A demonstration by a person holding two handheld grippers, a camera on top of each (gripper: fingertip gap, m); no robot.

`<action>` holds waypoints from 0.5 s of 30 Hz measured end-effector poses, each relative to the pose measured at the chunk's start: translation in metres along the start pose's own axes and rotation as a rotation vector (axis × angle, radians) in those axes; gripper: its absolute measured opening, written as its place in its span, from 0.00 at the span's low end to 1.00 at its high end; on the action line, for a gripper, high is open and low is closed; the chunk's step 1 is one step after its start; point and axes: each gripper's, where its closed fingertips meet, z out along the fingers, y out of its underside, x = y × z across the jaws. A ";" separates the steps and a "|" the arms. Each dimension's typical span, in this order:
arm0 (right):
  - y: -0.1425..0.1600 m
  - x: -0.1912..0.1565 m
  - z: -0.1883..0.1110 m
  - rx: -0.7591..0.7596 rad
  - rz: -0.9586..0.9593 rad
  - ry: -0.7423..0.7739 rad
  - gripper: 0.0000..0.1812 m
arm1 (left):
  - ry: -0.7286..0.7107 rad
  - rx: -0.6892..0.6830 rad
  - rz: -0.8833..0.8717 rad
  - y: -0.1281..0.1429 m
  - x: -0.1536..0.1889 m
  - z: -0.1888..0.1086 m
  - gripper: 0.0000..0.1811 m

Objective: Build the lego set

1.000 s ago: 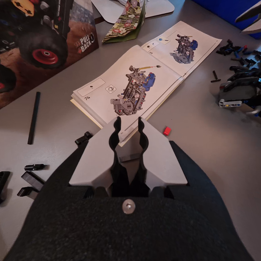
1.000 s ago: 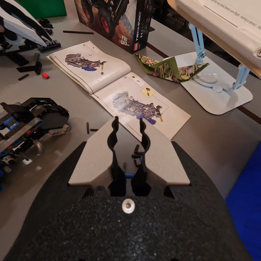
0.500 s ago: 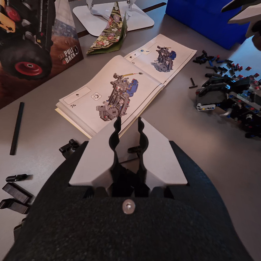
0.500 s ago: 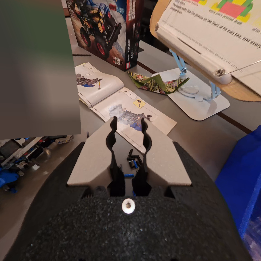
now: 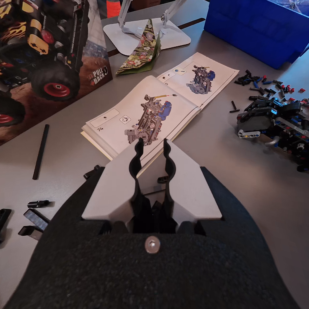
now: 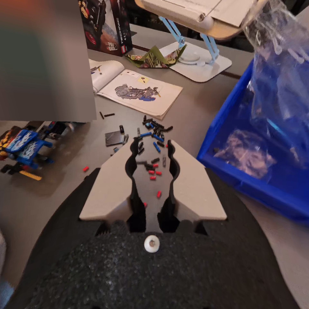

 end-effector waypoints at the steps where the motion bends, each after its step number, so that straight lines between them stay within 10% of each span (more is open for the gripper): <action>1: 0.006 -0.007 -0.006 0.006 0.021 -0.029 0.17 | -0.003 0.005 -0.002 -0.001 -0.001 -0.001 0.12; 15: 0.074 -0.090 0.021 -0.272 -0.119 -0.207 0.08 | -0.031 0.027 0.035 -0.007 0.003 -0.004 0.11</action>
